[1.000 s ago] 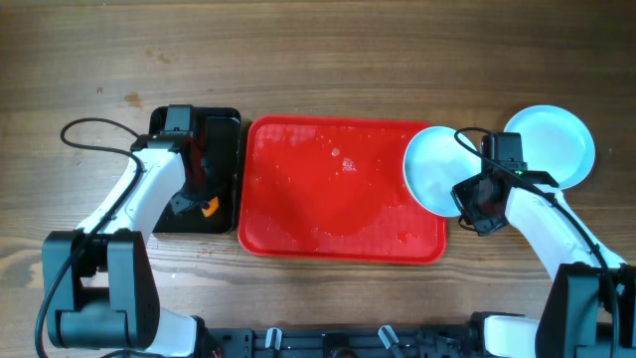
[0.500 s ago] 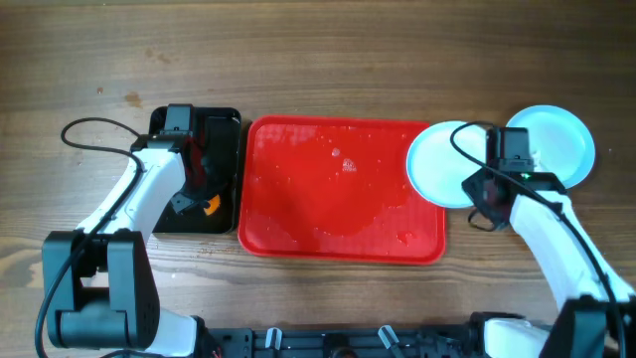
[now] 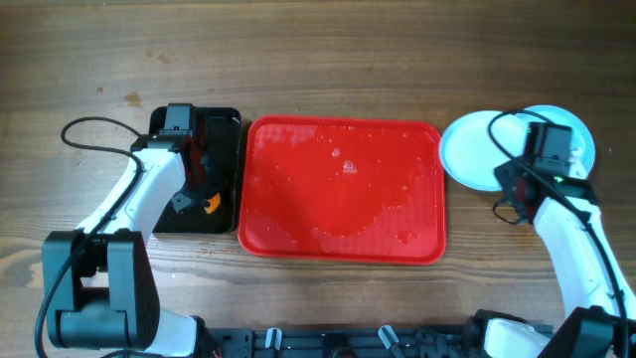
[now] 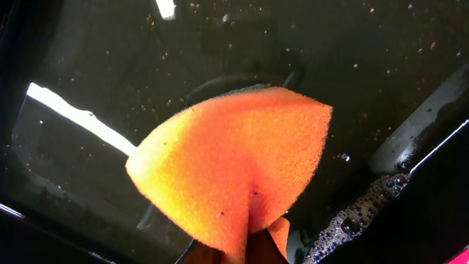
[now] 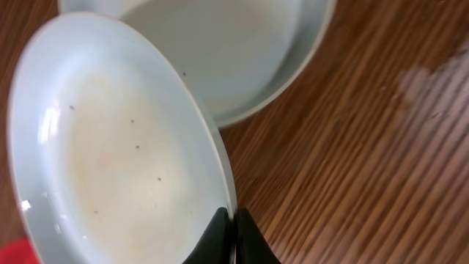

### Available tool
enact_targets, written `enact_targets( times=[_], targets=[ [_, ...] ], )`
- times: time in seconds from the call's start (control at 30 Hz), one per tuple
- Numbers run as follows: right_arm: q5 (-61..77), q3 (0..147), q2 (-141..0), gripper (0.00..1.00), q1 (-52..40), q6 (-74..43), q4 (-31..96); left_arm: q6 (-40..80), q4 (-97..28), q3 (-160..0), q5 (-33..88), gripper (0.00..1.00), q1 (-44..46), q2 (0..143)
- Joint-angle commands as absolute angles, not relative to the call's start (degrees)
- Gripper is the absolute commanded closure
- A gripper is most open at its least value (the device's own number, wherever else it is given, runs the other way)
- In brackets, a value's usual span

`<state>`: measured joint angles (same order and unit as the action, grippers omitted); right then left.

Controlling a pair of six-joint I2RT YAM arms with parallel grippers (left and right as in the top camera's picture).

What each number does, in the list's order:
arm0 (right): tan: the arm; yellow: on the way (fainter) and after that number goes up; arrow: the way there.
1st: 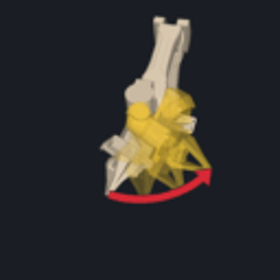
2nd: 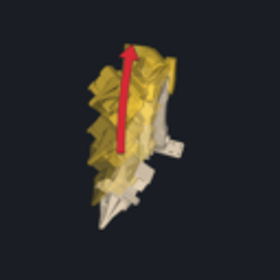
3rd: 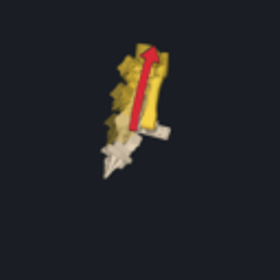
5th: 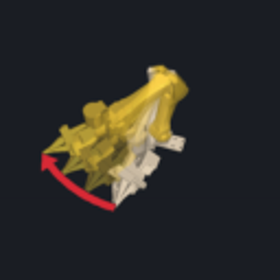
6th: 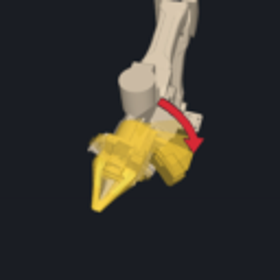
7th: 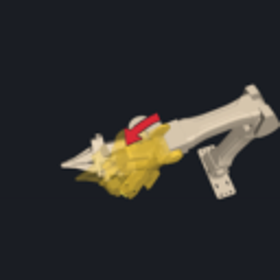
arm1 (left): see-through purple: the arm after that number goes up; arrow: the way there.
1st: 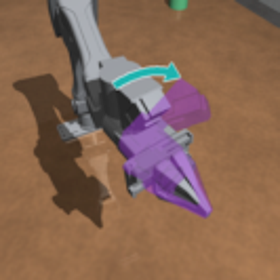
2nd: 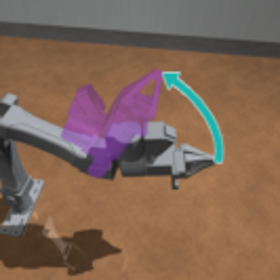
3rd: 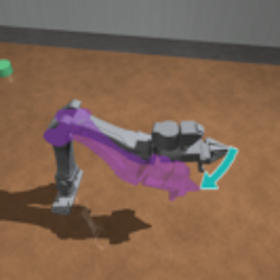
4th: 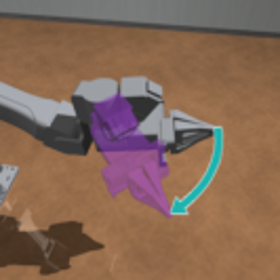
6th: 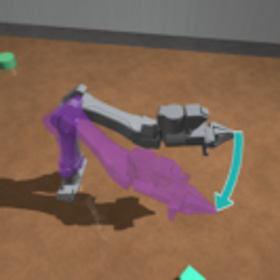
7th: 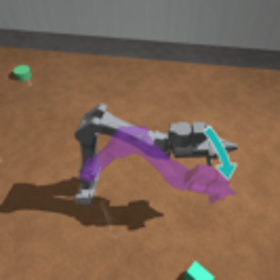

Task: Clean dirty plates on tray and stack at the side
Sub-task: 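Lower the plate onto the stack and open the right gripper, then release the sponge in the black tray and raise the left gripper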

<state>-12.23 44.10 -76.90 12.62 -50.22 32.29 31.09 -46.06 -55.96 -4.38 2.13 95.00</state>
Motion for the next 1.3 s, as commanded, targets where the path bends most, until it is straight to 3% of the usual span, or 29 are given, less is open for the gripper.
enact_targets(
  times=[0.0, 0.33, 0.57, 0.87, 0.9, 0.93, 1.13, 1.27],
  targets=[
    [-9.9, 45.4, -76.1, 0.95, 19.0, -51.0, 31.7, 30.4, -45.8, -55.7, -3.9, 0.96, 1.9, 95.5],
    [-5.2, 45.4, -76.8, 0.95, 33.0, -53.0, 30.7, 30.4, -45.9, -55.7, -3.9, 0.96, 1.9, 95.5],
    [3.5, 45.4, -87.2, 0.95, 33.2, -50.0, 16.0, 30.4, -46.9, -55.7, -3.9, 0.96, 1.9, 95.5],
    [-3.2, 45.4, -88.7, 0.96, 33.2, -51.0, 14.0, 30.4, -47.4, -55.7, -3.9, 0.96, 1.9, 95.5],
    [-3.4, 45.4, -88.7, 0.73, 33.3, -51.0, 14.2, 30.4, -47.5, -55.7, -3.9, 0.96, 1.9, 95.5],
    [-3.4, 45.4, -88.7, 0.00, 33.3, -51.0, 14.2, 30.4, -47.6, -55.7, -3.9, 0.96, 1.9, 95.5],
    [1.1, 47.2, -88.7, 0.00, 33.3, -46.5, 14.2, 30.2, -47.5, -55.7, -3.9, 0.96, 1.9, 95.5],
    [7.3, 57.1, -88.1, 0.00, 32.9, -41.9, 22.2, 29.3, -47.5, -55.7, -5.7, 0.96, 1.8, 95.5]
  ],
)
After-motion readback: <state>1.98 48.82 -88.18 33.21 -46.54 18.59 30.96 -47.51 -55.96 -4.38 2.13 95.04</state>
